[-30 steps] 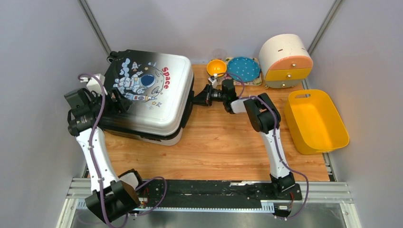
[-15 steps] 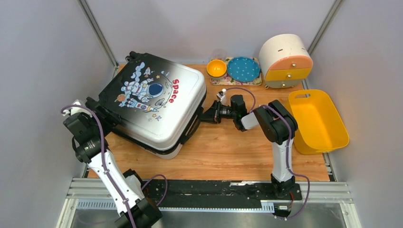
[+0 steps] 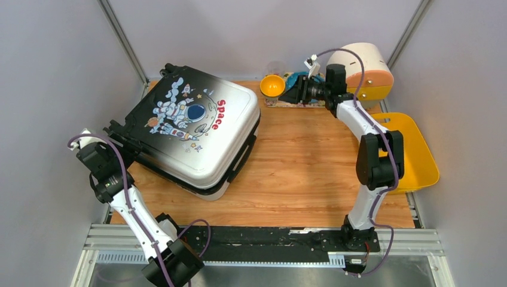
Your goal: Open, take out, and arrange the luggage
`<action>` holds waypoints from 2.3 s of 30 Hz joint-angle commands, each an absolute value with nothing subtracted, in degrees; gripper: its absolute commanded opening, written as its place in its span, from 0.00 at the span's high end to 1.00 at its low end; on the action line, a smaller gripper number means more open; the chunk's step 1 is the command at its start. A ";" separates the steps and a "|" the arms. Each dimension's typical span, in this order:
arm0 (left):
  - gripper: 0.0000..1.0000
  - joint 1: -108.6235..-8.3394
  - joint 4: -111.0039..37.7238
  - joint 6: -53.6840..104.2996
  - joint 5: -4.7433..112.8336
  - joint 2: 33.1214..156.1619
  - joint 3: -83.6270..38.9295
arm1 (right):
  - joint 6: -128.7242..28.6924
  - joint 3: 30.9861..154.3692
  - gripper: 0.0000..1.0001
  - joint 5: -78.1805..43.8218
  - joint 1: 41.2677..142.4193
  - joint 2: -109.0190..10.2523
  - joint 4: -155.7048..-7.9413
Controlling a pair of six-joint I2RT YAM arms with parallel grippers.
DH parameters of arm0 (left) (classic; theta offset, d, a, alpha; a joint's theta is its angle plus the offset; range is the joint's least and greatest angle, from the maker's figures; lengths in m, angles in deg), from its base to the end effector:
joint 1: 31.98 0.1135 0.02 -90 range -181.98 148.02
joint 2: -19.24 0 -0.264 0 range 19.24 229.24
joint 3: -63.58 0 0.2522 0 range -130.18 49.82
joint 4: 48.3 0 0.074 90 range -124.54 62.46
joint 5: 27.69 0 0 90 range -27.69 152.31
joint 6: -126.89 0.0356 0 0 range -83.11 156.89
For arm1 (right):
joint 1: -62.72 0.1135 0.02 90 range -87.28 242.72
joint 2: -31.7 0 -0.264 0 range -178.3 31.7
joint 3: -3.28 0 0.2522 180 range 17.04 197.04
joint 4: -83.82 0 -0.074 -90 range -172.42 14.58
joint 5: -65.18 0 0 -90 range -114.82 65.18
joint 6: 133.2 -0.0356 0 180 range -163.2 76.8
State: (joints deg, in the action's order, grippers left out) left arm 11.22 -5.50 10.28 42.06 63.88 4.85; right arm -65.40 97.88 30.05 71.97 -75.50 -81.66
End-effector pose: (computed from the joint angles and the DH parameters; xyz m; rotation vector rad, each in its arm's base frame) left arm 0.1331 0.1081 0.3088 -0.9864 1.7895 -0.1854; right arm 0.4180 0.0976 0.2676 -0.3995 2.0298 1.3120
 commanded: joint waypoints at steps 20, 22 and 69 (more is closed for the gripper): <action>0.43 10.03 -19.67 14.13 19.42 71.35 13.34 | -60.60 130.70 0.71 18.05 84.16 -99.79 -84.00; 0.44 8.29 -23.78 13.60 18.98 74.77 12.82 | -60.69 126.06 0.73 20.43 84.77 -97.51 -84.00; 0.14 -4.64 6.14 49.45 5.43 86.38 -19.52 | -29.67 79.71 0.27 35.11 84.77 -61.11 -68.09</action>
